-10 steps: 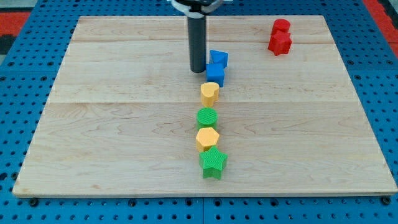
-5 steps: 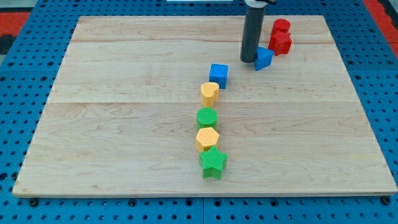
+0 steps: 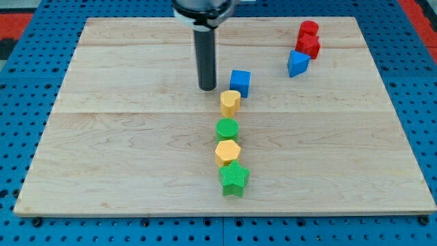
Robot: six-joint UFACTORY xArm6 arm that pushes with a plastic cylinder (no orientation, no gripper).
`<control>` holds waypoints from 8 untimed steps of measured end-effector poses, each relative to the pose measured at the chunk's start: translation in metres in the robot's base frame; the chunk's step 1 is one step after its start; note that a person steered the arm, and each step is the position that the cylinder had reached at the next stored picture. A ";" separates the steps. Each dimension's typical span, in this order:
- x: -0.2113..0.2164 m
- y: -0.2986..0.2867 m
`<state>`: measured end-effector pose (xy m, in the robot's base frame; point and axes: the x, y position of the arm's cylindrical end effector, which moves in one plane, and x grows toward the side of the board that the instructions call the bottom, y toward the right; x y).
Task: Place the blue cube diagonally bottom right to the blue triangle
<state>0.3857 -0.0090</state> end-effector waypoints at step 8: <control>-0.009 0.098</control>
<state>0.3770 0.0893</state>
